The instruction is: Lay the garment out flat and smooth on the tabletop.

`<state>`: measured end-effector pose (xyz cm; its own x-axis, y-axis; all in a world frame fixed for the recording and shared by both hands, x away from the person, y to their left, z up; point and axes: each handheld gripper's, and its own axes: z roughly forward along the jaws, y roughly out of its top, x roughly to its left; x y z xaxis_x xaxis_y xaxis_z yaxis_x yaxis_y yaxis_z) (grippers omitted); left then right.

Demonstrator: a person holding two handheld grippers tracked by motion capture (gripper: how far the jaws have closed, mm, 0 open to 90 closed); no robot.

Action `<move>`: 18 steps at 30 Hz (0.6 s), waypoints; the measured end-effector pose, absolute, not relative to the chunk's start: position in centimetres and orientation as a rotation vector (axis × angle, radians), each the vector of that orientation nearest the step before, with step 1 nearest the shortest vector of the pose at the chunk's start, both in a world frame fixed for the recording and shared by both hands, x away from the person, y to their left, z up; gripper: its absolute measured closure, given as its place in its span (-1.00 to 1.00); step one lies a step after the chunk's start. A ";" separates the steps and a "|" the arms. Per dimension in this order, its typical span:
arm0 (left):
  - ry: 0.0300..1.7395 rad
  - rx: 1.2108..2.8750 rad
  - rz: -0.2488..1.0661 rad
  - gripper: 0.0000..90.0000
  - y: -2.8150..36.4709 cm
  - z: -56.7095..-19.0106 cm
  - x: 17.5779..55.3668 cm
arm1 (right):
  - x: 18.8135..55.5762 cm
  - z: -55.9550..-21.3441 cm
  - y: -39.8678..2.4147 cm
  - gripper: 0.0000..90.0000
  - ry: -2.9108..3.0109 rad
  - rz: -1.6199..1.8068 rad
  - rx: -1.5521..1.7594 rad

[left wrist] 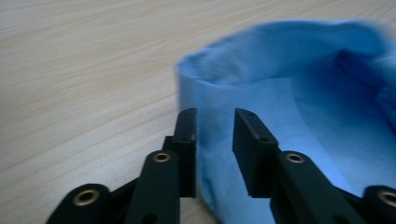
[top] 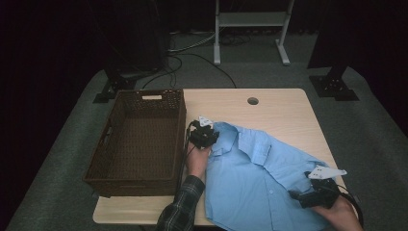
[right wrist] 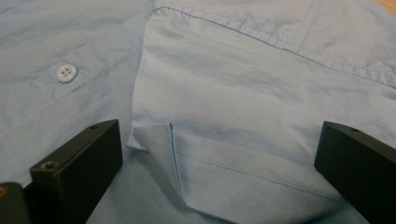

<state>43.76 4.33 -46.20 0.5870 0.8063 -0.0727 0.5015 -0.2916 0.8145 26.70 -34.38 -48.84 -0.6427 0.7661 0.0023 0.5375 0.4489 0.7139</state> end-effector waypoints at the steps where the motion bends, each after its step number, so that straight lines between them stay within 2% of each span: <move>1: 1.044 1.960 0.449 0.45 4.3 -46.2 43.8 | 26.7 -48.8 -34.4 -1.00 2.383 1.002 1.113; 5: 1.024 1.953 0.420 0.30 4.1 -45.7 43.5 | 26.6 -48.8 -34.7 -1.00 2.376 0.998 1.121; 7: 1.004 1.960 0.392 0.15 3.9 -45.5 43.5 | 26.5 -48.8 -34.9 -1.00 2.371 0.993 1.131; 8: 0.999 1.965 0.383 0.15 3.8 -45.5 43.5 | 26.5 -48.8 -34.9 -1.00 2.371 0.993 1.131; 10: 0.978 1.968 0.354 -0.02 3.5 -45.2 43.5 | 26.4 -48.8 -35.2 -1.00 2.365 0.993 1.135; 18: 0.886 1.989 0.304 -0.24 1.8 -44.5 43.0 | 25.9 -48.8 -36.2 -1.00 2.348 0.984 1.163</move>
